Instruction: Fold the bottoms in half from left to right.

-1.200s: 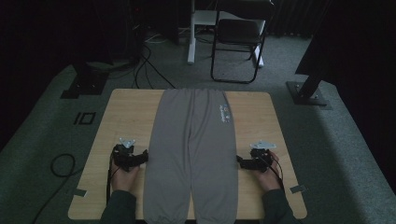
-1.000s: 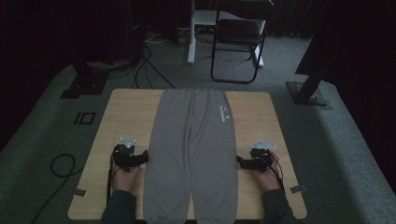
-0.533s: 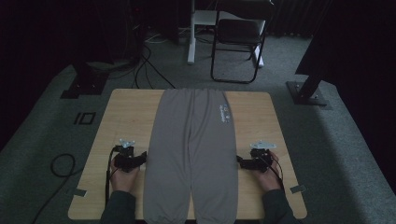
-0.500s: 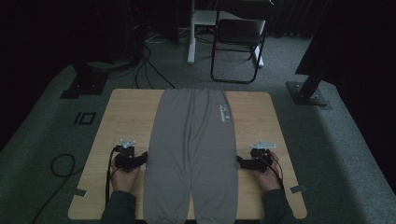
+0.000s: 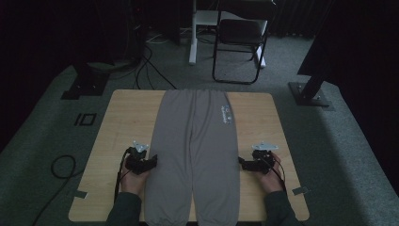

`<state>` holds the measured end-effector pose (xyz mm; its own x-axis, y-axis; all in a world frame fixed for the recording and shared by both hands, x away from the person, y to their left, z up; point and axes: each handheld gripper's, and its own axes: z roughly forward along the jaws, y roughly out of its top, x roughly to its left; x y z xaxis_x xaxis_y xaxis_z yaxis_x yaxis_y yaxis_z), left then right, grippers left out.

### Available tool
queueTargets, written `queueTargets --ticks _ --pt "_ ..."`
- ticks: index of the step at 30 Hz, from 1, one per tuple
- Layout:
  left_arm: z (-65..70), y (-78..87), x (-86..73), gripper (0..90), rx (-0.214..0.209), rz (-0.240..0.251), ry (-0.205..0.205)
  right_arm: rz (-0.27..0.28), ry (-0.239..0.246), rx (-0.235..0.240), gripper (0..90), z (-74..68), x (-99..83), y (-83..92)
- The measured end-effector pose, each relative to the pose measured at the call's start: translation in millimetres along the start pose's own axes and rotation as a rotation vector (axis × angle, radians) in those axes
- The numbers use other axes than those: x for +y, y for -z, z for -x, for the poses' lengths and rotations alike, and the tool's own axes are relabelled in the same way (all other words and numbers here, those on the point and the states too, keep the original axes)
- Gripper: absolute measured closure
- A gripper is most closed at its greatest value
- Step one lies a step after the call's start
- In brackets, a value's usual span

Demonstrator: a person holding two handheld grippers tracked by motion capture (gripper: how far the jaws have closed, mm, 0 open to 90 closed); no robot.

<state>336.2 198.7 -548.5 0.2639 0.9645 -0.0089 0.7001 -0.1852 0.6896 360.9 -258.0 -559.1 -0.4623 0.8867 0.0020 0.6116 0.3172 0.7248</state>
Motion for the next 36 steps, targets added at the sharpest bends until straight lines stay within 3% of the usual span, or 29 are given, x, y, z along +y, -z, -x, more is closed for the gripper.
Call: queueTargets --ticks 3,7,13,16,17,20,22,23,29,32,36 --pt "-9.4 2.5 -1.4 67.6 -0.004 0.002 0.017 0.0 0.0 0.0 13.9 -0.1 -0.2 0.1" --pt "-18.6 5.1 -2.7 80.1 0.003 -0.006 0.03 0.0 0.0 0.0 13.9 -0.1 -0.2 0.2" --pt "-23.3 7.0 -2.8 83.6 0.089 -0.018 0.014 0.001 0.004 0.004 14.0 0.1 -0.5 0.5" --pt "-24.2 7.1 -2.9 84.0 0.091 -0.018 0.016 0.001 0.005 0.005 14.0 0.2 -0.6 0.5" --pt "-26.2 7.3 -2.9 84.0 0.071 -0.019 0.027 0.001 0.005 0.005 14.0 0.2 -0.6 0.5" --pt "-25.7 7.3 -2.4 88.7 0.063 -0.019 0.022 0.001 0.006 0.004 14.0 0.3 -0.6 0.5" --pt "-25.9 10.6 0.4 88.9 0.011 0.007 0.045 0.001 0.005 0.005 14.0 0.3 -0.6 0.5" --pt "-25.1 12.7 2.0 89.0 0.002 0.017 0.047 0.001 0.005 0.005 14.0 0.3 -0.6 0.5" --pt "-10.5 28.8 21.8 89.1 -0.144 0.12 0.046 0.001 0.005 0.005 14.0 0.3 -0.6 0.6" --pt "3.3 33.2 36.2 89.1 -0.228 0.159 0.035 0.001 0.006 0.005 14.0 0.3 -0.6 0.6" --pt "31.5 35.9 59.8 89.2 -0.313 0.195 -0.018 0.001 0.006 0.006 14.0 0.4 -0.7 0.7"
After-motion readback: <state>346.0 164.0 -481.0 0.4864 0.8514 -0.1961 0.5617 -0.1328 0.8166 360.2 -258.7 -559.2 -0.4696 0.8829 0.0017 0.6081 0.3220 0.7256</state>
